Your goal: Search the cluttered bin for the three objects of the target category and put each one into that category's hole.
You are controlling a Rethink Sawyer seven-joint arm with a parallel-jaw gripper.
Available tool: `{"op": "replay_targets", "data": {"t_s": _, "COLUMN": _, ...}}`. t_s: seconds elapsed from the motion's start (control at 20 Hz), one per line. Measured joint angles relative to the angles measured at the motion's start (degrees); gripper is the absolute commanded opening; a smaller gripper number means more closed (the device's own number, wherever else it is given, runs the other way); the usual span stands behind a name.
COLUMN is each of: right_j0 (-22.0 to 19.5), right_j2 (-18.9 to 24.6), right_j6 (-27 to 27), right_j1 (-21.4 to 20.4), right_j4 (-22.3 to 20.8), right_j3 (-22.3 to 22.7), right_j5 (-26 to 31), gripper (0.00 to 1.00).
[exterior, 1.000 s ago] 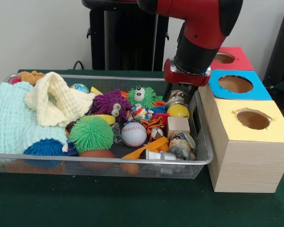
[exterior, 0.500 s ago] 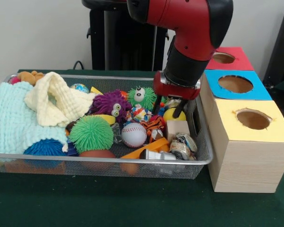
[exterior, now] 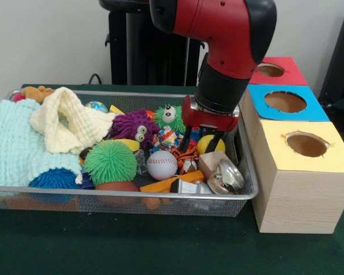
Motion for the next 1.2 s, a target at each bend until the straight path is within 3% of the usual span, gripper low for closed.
{"op": "replay_targets", "data": {"t_s": 0.25, "right_j0": 0.4, "right_j2": -0.8, "right_j6": 0.0, "right_j1": 2.7, "right_j4": 0.0, "right_j3": 1.5, "right_j5": -9.3, "gripper": 1.00}}
{"op": "replay_targets", "data": {"t_s": 0.7, "right_j0": 3.7, "right_j2": -4.0, "right_j6": 0.1, "right_j1": 5.0, "right_j4": 0.4, "right_j3": 4.2, "right_j5": -17.9, "gripper": 1.00}}
{"op": "replay_targets", "data": {"t_s": 1.2, "right_j0": 8.2, "right_j2": -8.9, "right_j6": 0.5, "right_j1": 7.1, "right_j4": 3.4, "right_j3": 6.0, "right_j5": -21.0, "gripper": 1.00}}
